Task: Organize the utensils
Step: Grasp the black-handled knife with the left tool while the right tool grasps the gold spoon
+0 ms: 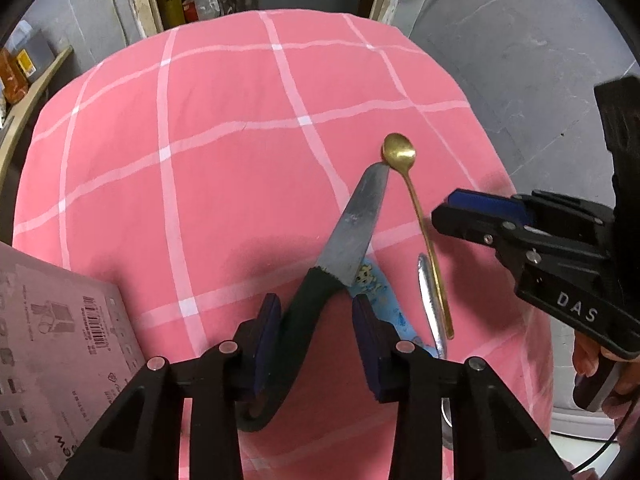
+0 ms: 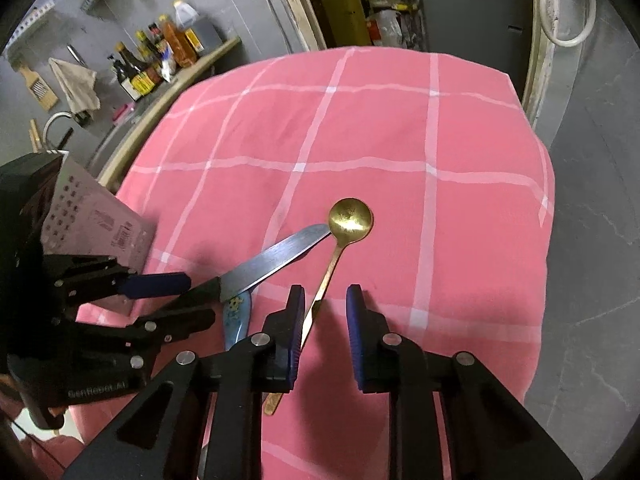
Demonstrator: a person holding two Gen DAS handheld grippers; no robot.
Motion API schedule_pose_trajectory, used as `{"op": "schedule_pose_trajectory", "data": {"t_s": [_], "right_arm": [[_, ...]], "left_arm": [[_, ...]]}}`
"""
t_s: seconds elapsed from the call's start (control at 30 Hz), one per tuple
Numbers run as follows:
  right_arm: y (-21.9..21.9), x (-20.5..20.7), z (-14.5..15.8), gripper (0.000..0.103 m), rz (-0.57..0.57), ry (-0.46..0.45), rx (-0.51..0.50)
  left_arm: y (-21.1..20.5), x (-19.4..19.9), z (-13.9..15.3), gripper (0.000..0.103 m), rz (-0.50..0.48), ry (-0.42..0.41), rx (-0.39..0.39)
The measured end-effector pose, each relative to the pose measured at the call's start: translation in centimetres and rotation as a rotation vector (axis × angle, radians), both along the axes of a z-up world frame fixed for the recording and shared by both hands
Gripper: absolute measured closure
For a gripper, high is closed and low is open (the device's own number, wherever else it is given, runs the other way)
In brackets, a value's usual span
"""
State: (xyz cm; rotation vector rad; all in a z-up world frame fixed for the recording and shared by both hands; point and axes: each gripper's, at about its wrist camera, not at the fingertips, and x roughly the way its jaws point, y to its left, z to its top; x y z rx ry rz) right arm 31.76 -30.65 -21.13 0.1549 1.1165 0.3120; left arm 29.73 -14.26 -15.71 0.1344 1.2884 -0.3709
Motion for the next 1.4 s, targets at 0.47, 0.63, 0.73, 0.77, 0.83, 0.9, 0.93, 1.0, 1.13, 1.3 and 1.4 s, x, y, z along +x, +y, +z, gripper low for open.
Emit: {"op": "schedule_pose_trajectory", "data": {"t_s": [0.47, 0.63, 0.73, 0.77, 0.83, 0.9, 0.93, 1.0, 1.13, 1.3, 1.4], "right_arm": [[4.0, 2.7, 0.2, 0.087, 0.01, 0.124, -0.202], [3.7, 2.2, 0.8, 0.097, 0.021, 0.129, -0.205], [3.6, 1.3, 1.4, 0.098, 0.047, 0.138, -0.205], [3.5, 1.0, 1.7, 0.098, 0.054, 0.146, -0.198], [3.2, 0.8, 2.1, 0.098, 0.059, 0.159, -0.181], [2.9, 1.1, 2.5, 0.098, 0.046, 0.173, -0.139], [2.7, 1.3, 2.7, 0.098, 0.035, 0.183, -0.118], [2.7, 1.9, 3.2, 0.097, 0.03, 0.201, -0.107], [4.0, 2.8, 4.1, 0.097, 0.048, 0.209, -0.153], [4.4, 2.6, 5.6, 0.098, 0.029, 0.167, -0.146], [4.2, 2.0, 6.5, 0.098, 0.01, 0.131, -0.133]], "left_arm": [[0.4, 0.3, -0.9, 0.08, 0.051, 0.035, -0.002], [1.2, -0.3, -1.2, 0.082, 0.121, 0.086, -0.042], [1.3, -1.2, -1.3, 0.084, 0.154, 0.136, -0.075], [1.4, -1.4, -1.5, 0.084, 0.163, 0.158, -0.098], [1.6, -1.9, -1.6, 0.085, 0.173, 0.173, -0.129], [1.7, -1.9, -1.6, 0.084, 0.16, 0.18, -0.133], [1.7, -1.8, -1.6, 0.082, 0.153, 0.187, -0.134], [1.3, -1.6, -1.5, 0.079, 0.119, 0.202, -0.117], [0.4, -0.6, -1.3, 0.075, 0.071, 0.189, -0.063], [-0.6, -1.3, -1.1, 0.087, 0.014, 0.113, 0.038], [0.2, -1.6, -1.1, 0.087, 0.03, 0.096, -0.006]]}}
